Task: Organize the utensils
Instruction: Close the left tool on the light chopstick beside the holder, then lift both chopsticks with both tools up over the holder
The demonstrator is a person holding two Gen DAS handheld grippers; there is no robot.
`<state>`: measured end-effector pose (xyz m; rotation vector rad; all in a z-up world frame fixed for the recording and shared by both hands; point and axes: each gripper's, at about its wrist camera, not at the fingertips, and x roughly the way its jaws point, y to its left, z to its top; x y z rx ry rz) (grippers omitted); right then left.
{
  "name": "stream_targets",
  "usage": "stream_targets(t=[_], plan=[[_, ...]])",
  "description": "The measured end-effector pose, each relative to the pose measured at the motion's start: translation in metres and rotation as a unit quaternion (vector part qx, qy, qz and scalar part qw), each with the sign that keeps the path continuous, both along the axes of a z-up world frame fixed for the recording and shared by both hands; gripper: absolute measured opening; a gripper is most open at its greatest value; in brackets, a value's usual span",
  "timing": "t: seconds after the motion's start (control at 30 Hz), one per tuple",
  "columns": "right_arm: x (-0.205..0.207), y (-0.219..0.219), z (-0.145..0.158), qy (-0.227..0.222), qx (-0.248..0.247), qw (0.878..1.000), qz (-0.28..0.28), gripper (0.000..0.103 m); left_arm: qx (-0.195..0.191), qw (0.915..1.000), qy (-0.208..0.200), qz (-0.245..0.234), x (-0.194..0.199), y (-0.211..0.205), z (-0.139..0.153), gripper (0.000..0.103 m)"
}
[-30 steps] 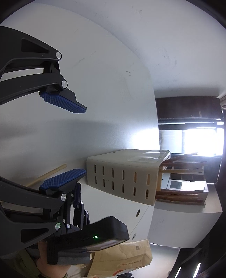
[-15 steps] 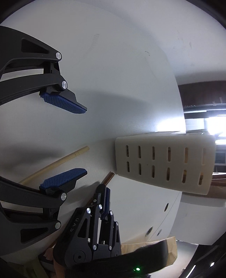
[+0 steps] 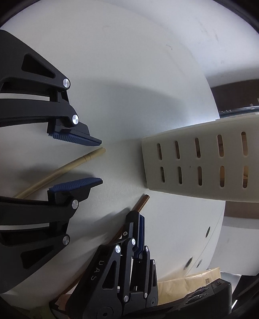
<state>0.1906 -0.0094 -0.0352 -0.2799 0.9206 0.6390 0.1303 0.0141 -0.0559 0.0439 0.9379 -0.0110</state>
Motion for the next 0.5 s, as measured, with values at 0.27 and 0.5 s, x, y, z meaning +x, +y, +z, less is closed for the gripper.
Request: stream_targets(t=[0.27,0.5], plan=[[-0.001,-0.014,0.009,-0.017,0.016,1.0,0.004,0.008,0.005,1.0,0.004,-0.002,0.001,0.004,0.005,0.005],[-0.008,-0.035,0.041,-0.052,0.069,0.996,-0.01,0.008,0.013,0.9998,-0.016,0.008,0.004,0.0,0.016,0.005]])
